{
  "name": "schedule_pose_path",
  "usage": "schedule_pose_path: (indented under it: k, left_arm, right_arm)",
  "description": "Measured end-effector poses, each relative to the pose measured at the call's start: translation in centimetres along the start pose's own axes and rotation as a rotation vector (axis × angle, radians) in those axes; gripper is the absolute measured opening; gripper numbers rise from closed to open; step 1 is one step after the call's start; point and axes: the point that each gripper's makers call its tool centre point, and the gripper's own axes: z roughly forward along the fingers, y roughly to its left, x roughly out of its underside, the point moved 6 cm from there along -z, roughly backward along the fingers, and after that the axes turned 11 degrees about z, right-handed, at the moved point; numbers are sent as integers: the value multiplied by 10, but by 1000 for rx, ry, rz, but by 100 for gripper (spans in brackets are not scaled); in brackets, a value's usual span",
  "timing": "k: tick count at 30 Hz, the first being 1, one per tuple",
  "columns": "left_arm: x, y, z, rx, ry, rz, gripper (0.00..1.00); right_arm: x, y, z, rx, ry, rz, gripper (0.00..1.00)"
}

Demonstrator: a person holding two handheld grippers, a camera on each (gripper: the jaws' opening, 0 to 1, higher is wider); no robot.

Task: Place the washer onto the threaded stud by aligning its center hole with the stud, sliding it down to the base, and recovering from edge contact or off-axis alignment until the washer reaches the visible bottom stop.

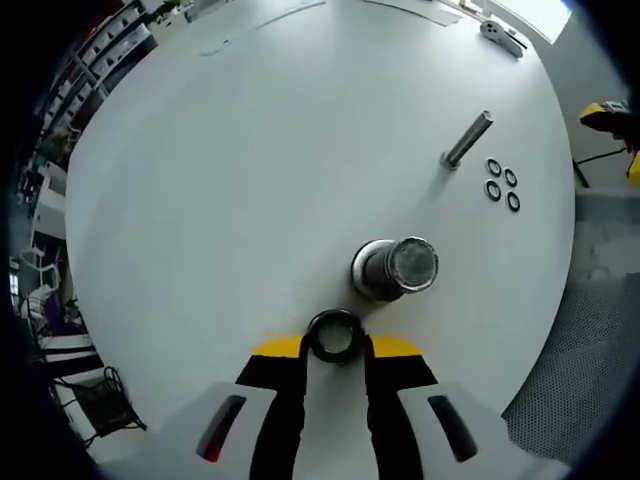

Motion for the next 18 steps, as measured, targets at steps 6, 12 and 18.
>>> schedule_pose_path:
  k: [6, 12, 18]
  left_arm:
    - [8, -7, -3, 12, 24, 23, 20]
    - [16, -11, -5, 28, 58, 49, 20]
    - [13, -12, -6, 27, 59, 45, 21]
  right_arm:
    - [0, 0, 0, 0, 3, -4, 52]
    - [1, 1, 0, -4, 4, -3, 52]
    - [1, 1, -1, -1, 3, 1, 52]
